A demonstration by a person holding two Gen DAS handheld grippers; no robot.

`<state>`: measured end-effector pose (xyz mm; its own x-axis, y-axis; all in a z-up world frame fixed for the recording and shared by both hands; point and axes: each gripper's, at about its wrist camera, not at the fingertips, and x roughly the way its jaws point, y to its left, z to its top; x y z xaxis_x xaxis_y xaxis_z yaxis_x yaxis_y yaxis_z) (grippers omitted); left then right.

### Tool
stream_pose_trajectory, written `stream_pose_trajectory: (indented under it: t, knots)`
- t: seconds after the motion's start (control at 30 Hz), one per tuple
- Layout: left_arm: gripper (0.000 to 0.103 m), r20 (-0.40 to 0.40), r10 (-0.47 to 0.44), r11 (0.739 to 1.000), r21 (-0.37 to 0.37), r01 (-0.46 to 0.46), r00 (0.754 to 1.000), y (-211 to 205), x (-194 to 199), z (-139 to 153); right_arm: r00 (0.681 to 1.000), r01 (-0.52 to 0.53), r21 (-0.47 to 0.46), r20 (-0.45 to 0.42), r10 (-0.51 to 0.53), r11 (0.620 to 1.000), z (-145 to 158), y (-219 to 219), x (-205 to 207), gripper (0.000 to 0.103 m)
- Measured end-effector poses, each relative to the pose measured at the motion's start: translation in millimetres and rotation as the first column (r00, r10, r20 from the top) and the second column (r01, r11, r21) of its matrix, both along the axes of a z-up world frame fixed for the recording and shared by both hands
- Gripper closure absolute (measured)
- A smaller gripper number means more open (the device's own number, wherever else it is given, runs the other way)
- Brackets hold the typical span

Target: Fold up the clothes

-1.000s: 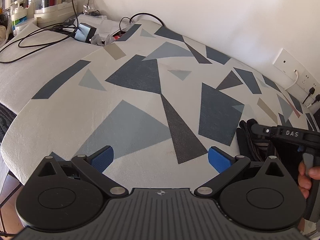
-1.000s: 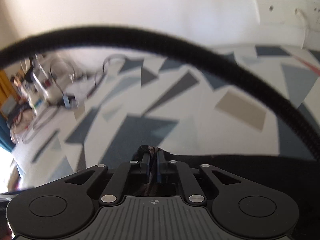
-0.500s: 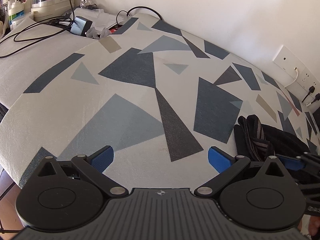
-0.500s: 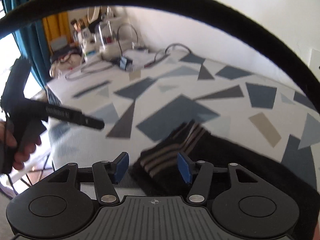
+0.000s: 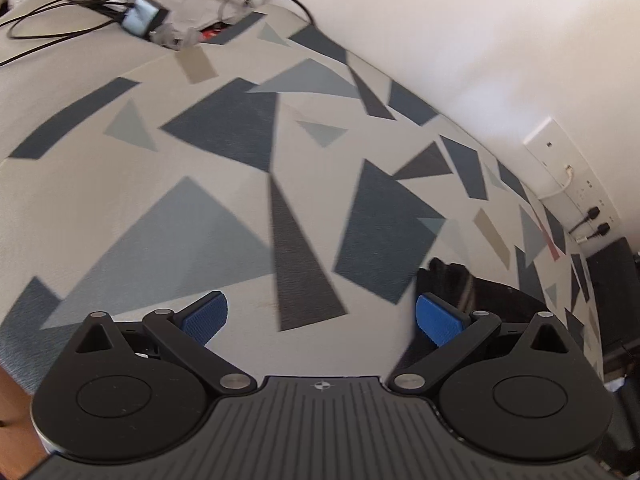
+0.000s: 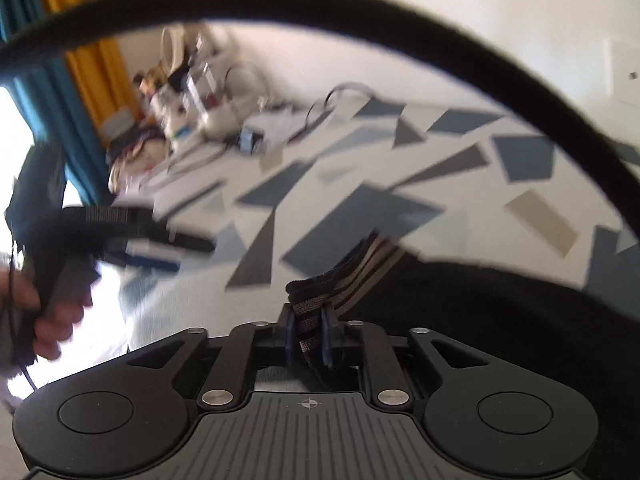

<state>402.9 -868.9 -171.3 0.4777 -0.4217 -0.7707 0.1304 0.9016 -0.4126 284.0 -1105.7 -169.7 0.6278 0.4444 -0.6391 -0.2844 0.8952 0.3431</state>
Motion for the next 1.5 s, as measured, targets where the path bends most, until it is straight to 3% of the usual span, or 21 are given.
stream_pose_trajectory:
  t: [0.07,0.13,0.2,0.3,0.4,0.57,0.63,0.83,1.23,1.5]
  knots:
    - [0.000,-0.011,-0.044,0.999,-0.019,0.044,0.999,-17,6,0,1.000,0.008,0.026,0.004,-0.008,1.000,-2,1,-4,0.055]
    - [0.000,-0.024,-0.086,0.996,-0.042,0.085,0.996,-34,13,0,0.999,0.036,0.046,0.008,-0.037,0.998,1,-4,-9,0.031]
    - [0.000,-0.042,-0.119,0.991,-0.065,0.116,0.992,-52,18,-2,0.996,0.088,0.059,0.024,-0.090,0.994,12,-19,-20,0.023]
    - [0.000,-0.060,-0.172,0.983,-0.076,0.168,0.983,-79,22,-6,0.977,0.201,0.088,0.059,-0.207,0.976,32,-54,-44,0.001]
    - [0.000,-0.050,-0.224,0.975,-0.020,0.223,0.973,-101,19,-11,0.925,0.370,0.101,0.054,-0.376,0.924,42,-96,-70,0.001]
    - [0.000,-0.022,-0.301,0.947,0.107,0.302,0.953,-134,9,-18,0.772,0.634,0.151,-0.062,-0.633,0.758,19,-162,-98,0.001]
    - [0.000,-0.014,-0.332,0.931,0.158,0.330,0.943,-147,4,-21,0.753,0.658,0.125,-0.082,-0.653,0.743,4,-171,-99,0.001]
    - [0.000,0.025,-0.406,0.865,0.334,0.375,0.914,-176,-12,-29,0.764,0.640,0.044,-0.141,-0.630,0.767,-21,-169,-83,0.001]
    - [0.000,0.075,-0.415,0.870,0.324,0.371,0.907,-173,-15,-33,0.801,0.578,-0.166,-0.071,-0.595,0.799,-21,-134,-63,0.001]
    - [0.000,0.087,-0.418,0.870,0.326,0.371,0.904,-172,-18,-33,0.793,0.579,-0.246,-0.050,-0.607,0.777,-22,-120,-56,0.001]
